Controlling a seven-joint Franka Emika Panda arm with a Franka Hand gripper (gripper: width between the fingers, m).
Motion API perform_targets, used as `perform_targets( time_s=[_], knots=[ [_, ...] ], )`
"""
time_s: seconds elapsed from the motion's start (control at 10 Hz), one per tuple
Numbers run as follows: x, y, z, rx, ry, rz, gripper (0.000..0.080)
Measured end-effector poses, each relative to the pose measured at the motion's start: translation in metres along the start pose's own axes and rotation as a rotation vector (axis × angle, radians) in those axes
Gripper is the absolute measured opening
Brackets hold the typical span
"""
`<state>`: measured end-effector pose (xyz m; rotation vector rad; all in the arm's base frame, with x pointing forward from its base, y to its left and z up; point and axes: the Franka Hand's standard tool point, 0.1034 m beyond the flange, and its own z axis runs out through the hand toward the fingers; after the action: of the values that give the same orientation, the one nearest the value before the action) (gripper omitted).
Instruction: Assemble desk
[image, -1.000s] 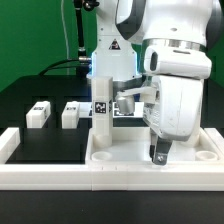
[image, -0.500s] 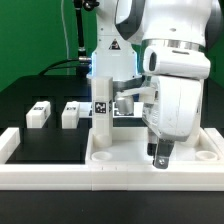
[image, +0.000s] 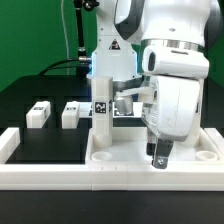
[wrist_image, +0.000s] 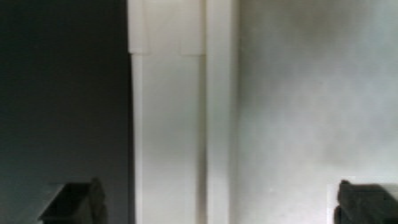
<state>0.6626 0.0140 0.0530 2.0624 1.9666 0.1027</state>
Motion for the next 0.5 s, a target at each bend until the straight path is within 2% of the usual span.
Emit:
perform_targets(
  time_s=[0.1, 0.2, 0.3, 0.4, 0.5],
  knots=[
    [-0.019, 0.008, -0.027, 0.005, -0.016, 0.022, 0.0649],
    [-0.039, 0.011, -0.044, -0.004, -0.027, 0.046, 0.0649],
    [-0.057, 0.01, -0.047, -0.003, -0.039, 0.067, 0.0649],
    [-0.068, 0.009, -0.044, 0.004, -0.046, 0.08, 0.0649],
    [-0.067, 0.008, -0.044, 0.006, -0.045, 0.097, 0.0649]
  ],
)
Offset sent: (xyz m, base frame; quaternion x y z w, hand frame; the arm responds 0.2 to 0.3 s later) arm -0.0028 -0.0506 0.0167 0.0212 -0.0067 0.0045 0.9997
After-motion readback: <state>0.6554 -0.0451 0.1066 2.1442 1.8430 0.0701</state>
